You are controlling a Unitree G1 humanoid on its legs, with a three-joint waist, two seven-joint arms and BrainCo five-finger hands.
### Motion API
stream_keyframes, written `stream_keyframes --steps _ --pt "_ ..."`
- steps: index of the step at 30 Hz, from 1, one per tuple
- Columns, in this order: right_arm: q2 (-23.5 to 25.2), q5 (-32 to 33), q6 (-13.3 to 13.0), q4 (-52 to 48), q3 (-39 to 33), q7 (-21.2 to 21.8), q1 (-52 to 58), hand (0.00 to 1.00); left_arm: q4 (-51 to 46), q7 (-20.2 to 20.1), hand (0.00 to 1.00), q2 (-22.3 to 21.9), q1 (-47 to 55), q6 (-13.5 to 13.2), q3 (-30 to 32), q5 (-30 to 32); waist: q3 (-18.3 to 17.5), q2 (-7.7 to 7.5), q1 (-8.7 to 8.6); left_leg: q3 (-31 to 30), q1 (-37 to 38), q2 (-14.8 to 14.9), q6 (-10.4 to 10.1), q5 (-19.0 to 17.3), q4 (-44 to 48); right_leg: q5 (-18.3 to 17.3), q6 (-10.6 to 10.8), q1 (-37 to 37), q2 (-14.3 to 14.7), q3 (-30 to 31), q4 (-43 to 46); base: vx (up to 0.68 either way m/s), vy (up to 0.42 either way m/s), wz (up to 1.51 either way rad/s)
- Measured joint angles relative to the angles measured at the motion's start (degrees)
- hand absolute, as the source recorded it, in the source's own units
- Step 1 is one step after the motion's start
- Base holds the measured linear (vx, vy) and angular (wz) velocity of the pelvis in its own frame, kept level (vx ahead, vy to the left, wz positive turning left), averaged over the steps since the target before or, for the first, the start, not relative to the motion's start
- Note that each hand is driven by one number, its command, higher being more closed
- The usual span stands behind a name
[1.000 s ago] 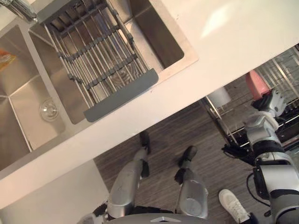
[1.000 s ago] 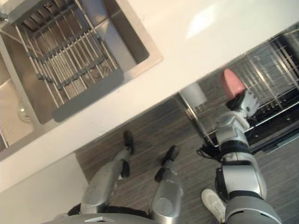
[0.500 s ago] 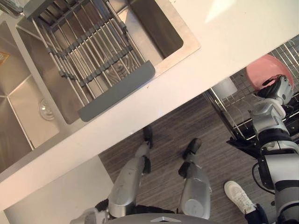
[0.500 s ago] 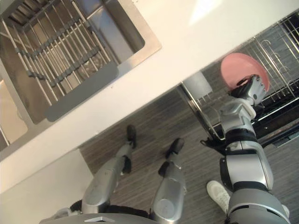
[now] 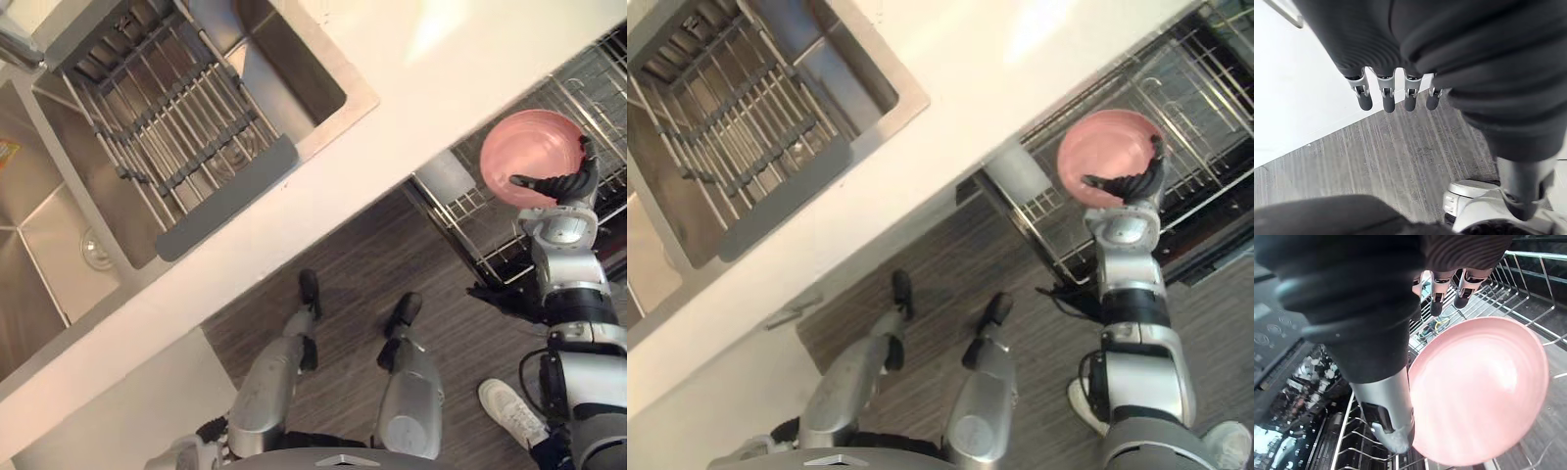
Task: Walk over to the sink, pick up the cup, carry it to the dishwasher, place the cup inside the dishwasher, then close the dishwasher door
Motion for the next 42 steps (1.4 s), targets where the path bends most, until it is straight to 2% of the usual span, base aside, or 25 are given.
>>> stream_keyframes --steps 2,3,6,8,10,13,14,16,19,22,24,27,29,32,36,39,40,42 --pt "1.13 4.51 -0.31 -4.34 -0.91 3.87 3.50 0.00 -0.47 0.06 0.00 0.02 0.01 0.00 0.59 1.46 -0.01 0.02 -0.75 0.27 1.75 0.01 0.26 -0.43 -0.02 -0.55 0.09 1.46 -0.10 0.21 0.51 0.06 -0.051 -0.07" --pt "2.19 8.90 -0.62 -7.36 -1.73 6.82 5.72 0.00 -0.38 0.07 0.00 -0.21 0.03 0.02 1.91 2.34 -0.05 -0.05 -1.20 0.73 2.70 0.10 0.31 -0.91 -0.18 -0.77 0.18 2.18 -0.07 0.50 0.61 0.05 -0.049 -0.13" --pt "7.35 14.84 -2.01 -14.54 -5.52 11.90 11.36 0.00 -0.06 0.50 0.00 -0.67 0.32 0.02 2.80 4.50 -1.75 -0.22 -2.28 1.71 3.78 0.39 -0.34 -1.41 0.00 -1.10 0.55 3.19 0.18 0.81 0.08 0.08 -0.061 -0.10" --pt "9.24 16.91 -2.72 -17.43 -7.02 13.61 14.69 0.00 0.33 1.18 0.00 -1.14 0.43 0.02 4.67 5.57 -3.40 -0.83 -2.62 2.46 4.81 0.61 -0.96 -1.87 0.02 -0.94 0.51 4.22 0.45 0.98 -0.37 0.11 -0.064 -0.12" --pt "11.72 18.81 -3.57 -20.73 -9.90 14.99 17.09 0.00 0.85 1.34 0.00 -0.96 1.14 0.03 6.98 6.57 -5.87 -2.54 -3.01 3.52 6.47 1.28 -0.98 -2.28 0.00 -0.84 0.51 5.80 1.35 1.55 -1.38 0.13 -0.085 -0.22" --pt "12.95 20.75 -5.36 -23.27 -15.43 15.39 18.60 0.00 1.21 2.08 0.00 -0.80 1.82 0.25 9.10 6.59 -7.71 -4.83 -3.23 5.17 9.26 2.46 -0.33 -3.37 -0.04 -0.57 0.13 8.41 2.83 2.24 -3.18 0.10 -0.089 -0.33" --pt "12.83 21.24 -5.78 -24.13 -17.78 15.34 19.33 0.00 1.46 2.54 0.00 -0.71 2.22 0.33 9.41 6.59 -8.77 -5.85 -3.66 5.97 9.80 2.86 -0.70 -3.81 -0.21 -0.54 0.05 8.85 3.31 2.72 -3.74 0.10 -0.091 -0.29" --pt "12.53 24.75 -7.79 -23.87 -25.31 13.73 20.83 0.00 2.22 2.66 0.00 -0.72 2.39 1.62 11.28 6.52 -10.44 -7.45 -4.60 6.96 11.02 3.72 -0.60 -4.23 -0.27 0.14 -0.30 10.65 4.59 3.10 -6.06 0.11 -0.089 -0.26" --pt "8.71 28.42 -10.40 -18.98 -34.93 9.72 23.42 0.00 2.39 2.99 0.00 -0.98 2.64 2.84 13.03 6.21 -12.23 -8.14 -6.09 7.45 12.25 4.19 -0.75 -4.18 0.00 0.66 -0.34 12.21 5.30 3.00 -7.70 0.10 -0.052 -0.11" --pt "6.89 31.57 -12.51 -12.79 -40.64 6.73 24.55 0.00 2.48 3.54 0.00 -0.70 3.08 3.50 13.49 5.14 -13.32 -8.09 -7.29 7.66 13.02 4.66 -1.31 -4.43 -0.03 0.85 -0.37 13.25 5.87 2.94 -8.61 0.06 -0.033 -0.07" --pt "6.88 33.92 -13.63 -8.50 -43.33 5.97 25.47 0.00 2.63 3.49 0.00 -0.85 3.05 4.23 13.47 4.21 -13.74 -8.02 -7.50 7.67 13.01 4.89 -1.94 -4.44 -0.22 0.90 -0.46 13.33 6.07 2.71 -8.93 0.01 -0.037 -0.02" --pt "7.76 36.61 -14.21 -2.24 -44.32 6.20 26.32 0.00 3.65 3.50 0.00 -0.86 3.06 5.00 13.50 3.74 -13.82 -7.88 -7.60 7.46 12.83 5.11 -2.21 -4.49 -0.31 1.01 -0.68 13.81 6.16 0.97 -9.86 0.00 0.000 0.00" --pt "10.30 37.14 -15.28 -0.72 -43.83 6.82 26.31 0.00 4.49 3.50 0.00 -0.90 3.04 5.83 13.45 3.72 -14.04 -7.48 -7.27 7.20 12.25 5.21 -2.29 -4.41 -0.31 1.48 -0.95 13.75 5.94 -0.92 -10.27 -0.03 -0.014 0.08" --pt "14.79 40.67 -16.77 -0.64 -42.57 9.64 26.15 0.00 5.34 3.49 0.00 -0.94 3.06 6.41 13.41 3.77 -14.82 -6.21 -6.75 5.90 11.16 5.17 -2.54 -4.16 -0.31 1.62 -1.03 13.80 5.81 -2.85 -10.53 0.00 -0.009 0.26" --pt "18.51 43.02 -17.25 1.76 -36.82 13.39 24.77 0.00 5.72 3.46 0.00 -1.01 3.13 6.41 13.42 3.76 -15.10 -4.56 -4.58 5.26 10.61 5.03 -2.79 -3.94 -0.31 1.53 -0.92 14.04 5.50 -4.11 -10.48 0.03 0.003 0.19" --pt "20.31 45.43 -16.58 4.66 -32.28 15.66 23.42 0.00 5.90 2.62 0.00 -1.18 3.11 6.54 13.41 4.33 -15.07 -3.07 -3.87 2.96 10.20 4.42 -2.95 -3.72 -0.30 0.50 -0.50 14.92 4.63 -6.64 -9.45 0.06 0.015 0.39" --pt "21.09 45.47 -15.98 6.35 -29.25 16.23 22.85 0.00 6.36 2.32 0.00 -1.27 3.16 6.60 13.41 4.35 -15.09 -2.66 -2.86 2.65 10.47 4.22 -2.97 -3.71 -0.29 -0.09 -0.53 15.08 4.13 -6.81 -8.35 0.08 0.026 0.28" --pt "21.72 45.12 -15.21 7.75 -25.85 16.74 21.85 0.00 6.46 2.24 0.00 -1.64 3.31 6.78 13.38 5.39 -15.02 -2.30 -2.08 2.13 10.68 3.93 -3.13 -3.61 -0.08 -0.61 0.05 15.20 3.54 -7.67 -7.24 0.08 0.012 0.25"
